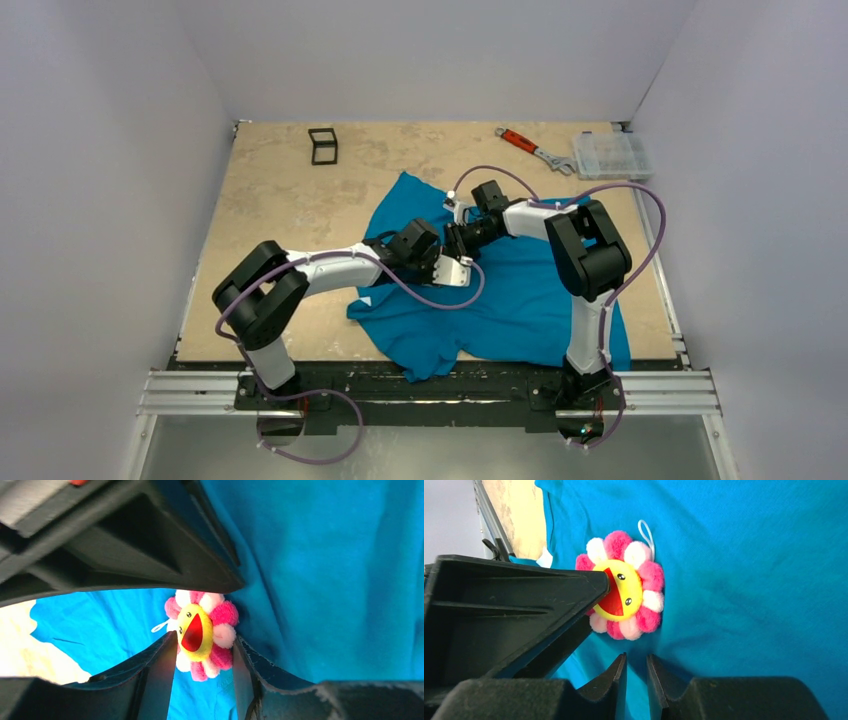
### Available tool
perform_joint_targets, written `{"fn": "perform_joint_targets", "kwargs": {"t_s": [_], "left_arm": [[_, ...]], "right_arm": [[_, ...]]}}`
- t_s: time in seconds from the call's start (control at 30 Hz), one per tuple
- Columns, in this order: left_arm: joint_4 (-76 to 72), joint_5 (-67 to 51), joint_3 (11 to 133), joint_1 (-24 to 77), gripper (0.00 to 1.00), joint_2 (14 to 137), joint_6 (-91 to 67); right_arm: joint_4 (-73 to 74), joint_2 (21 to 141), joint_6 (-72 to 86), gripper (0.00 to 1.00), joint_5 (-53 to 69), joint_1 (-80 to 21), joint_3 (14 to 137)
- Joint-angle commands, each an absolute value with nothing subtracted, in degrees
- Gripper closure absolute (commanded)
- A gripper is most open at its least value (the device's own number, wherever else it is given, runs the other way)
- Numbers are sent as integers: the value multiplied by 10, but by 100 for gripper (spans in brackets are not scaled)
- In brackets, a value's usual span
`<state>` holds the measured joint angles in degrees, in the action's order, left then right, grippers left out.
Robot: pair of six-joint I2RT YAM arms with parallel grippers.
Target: Remove the brooch from the garment
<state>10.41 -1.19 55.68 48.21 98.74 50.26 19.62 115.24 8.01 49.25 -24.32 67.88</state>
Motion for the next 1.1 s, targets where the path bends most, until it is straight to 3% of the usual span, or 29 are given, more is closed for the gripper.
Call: {"fn": "perform_joint_targets", "kwargs": {"t_s": [0.0, 0.2, 0.47, 1.07], "left_arm": [[99, -2, 592, 485, 62, 990, 472], [133, -6, 599, 479, 86, 968, 415], [192, -84, 623, 440, 100, 943, 302], [172, -264, 629, 353, 100, 928, 109]], "right_arm": [[199, 1131, 69, 75, 513, -240, 670], [192, 1110, 71, 72, 513, -239, 663], [147, 1066, 87, 69, 498, -233, 631], [109, 1045, 87, 65, 484, -233, 607]]}}
